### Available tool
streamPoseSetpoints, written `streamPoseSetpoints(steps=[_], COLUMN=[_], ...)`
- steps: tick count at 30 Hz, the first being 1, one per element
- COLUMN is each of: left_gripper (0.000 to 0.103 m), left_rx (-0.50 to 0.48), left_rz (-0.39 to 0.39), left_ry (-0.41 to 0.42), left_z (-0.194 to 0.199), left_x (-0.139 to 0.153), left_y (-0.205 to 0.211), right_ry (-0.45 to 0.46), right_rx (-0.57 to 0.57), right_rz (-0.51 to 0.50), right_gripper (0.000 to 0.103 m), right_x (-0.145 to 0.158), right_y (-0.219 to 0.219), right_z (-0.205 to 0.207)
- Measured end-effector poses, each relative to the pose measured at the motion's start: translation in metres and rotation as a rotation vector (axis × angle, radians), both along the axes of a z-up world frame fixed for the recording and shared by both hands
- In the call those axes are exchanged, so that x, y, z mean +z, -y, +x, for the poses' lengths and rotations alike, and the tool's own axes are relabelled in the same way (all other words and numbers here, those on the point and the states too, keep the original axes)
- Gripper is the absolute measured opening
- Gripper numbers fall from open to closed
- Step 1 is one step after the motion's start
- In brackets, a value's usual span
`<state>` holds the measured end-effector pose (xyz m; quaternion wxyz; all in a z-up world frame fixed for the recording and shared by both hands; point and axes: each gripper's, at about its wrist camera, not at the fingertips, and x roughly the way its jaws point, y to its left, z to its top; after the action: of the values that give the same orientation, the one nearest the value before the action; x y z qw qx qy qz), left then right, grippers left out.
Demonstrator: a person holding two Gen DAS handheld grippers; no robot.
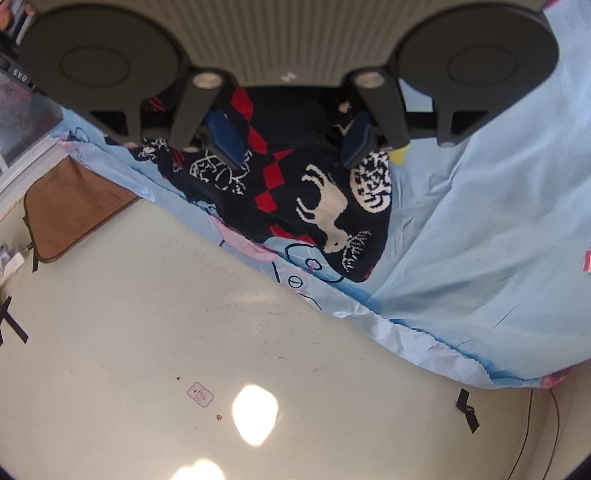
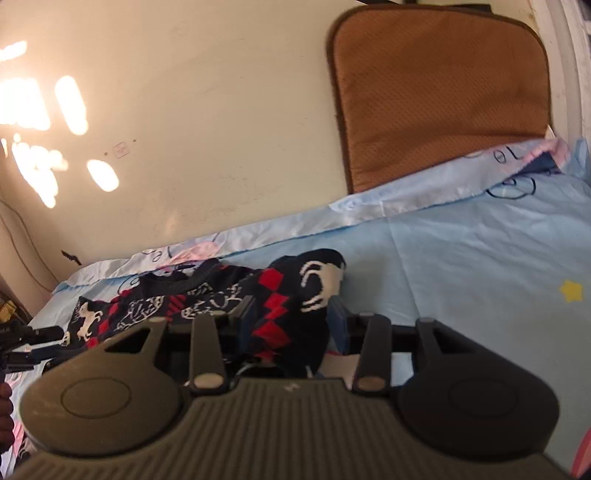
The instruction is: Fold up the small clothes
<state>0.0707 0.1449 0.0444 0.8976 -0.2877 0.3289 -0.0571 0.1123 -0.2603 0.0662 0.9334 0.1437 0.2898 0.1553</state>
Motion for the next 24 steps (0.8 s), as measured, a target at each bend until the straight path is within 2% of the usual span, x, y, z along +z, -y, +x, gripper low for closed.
streamPoseSetpoints(steps=[4,6,10,13,15,16,17,21,24], left_gripper=[0.060,0.060,0.060,0.061,0.061,0.061,0.061,0.062,0.062], left_rx=[0.049,0.063,0.061,0.050,0.042,0.039,0.036,0.032,0.031], left_rz=[-0.076,-0.088,-0.094,-0.095,-0.104,-0.109,-0.116,-0.153,-0.184], left_ry=[0.032,0.044,0.045,0.037,0.032,0.031,0.032,0.042,0.049], left_z=[-0.017,-0.025,-0.038,-0.046,-0.051,-0.053,-0.055,-0.054,-0.052], left_x=[0.010,0.014,0.015,0.012,0.008,0.007,0.005,0.001,-0.002], left_y=[-0.023,-0.030,-0.038,-0.042,-0.045,-0.048,-0.050,-0.058,-0.063], right_ry=[0.035,0.050,0.086,0.100,0.124,0.127,0.113,0.099,0.107], right_rx=[0.231,0.376,0.610,0.702,0.701,0.684,0.662,0.552,0.452], right_rz=[-0.023,-0.093,-0.285,-0.423,-0.497,-0.482,-0.461,-0.238,-0.106], right_gripper=[0.047,0.050,0.050,0.050,0.044,0.032,0.016,0.015,0.015], right_x=[0.022,0.027,0.011,-0.008,-0.020,-0.018,-0.014,0.017,0.040], right_y=[-0.054,-0.098,-0.191,-0.236,-0.250,-0.247,-0.243,-0.212,-0.210], right_z=[-0.014,-0.025,-0.048,-0.054,-0.053,-0.050,-0.045,-0.026,-0.009])
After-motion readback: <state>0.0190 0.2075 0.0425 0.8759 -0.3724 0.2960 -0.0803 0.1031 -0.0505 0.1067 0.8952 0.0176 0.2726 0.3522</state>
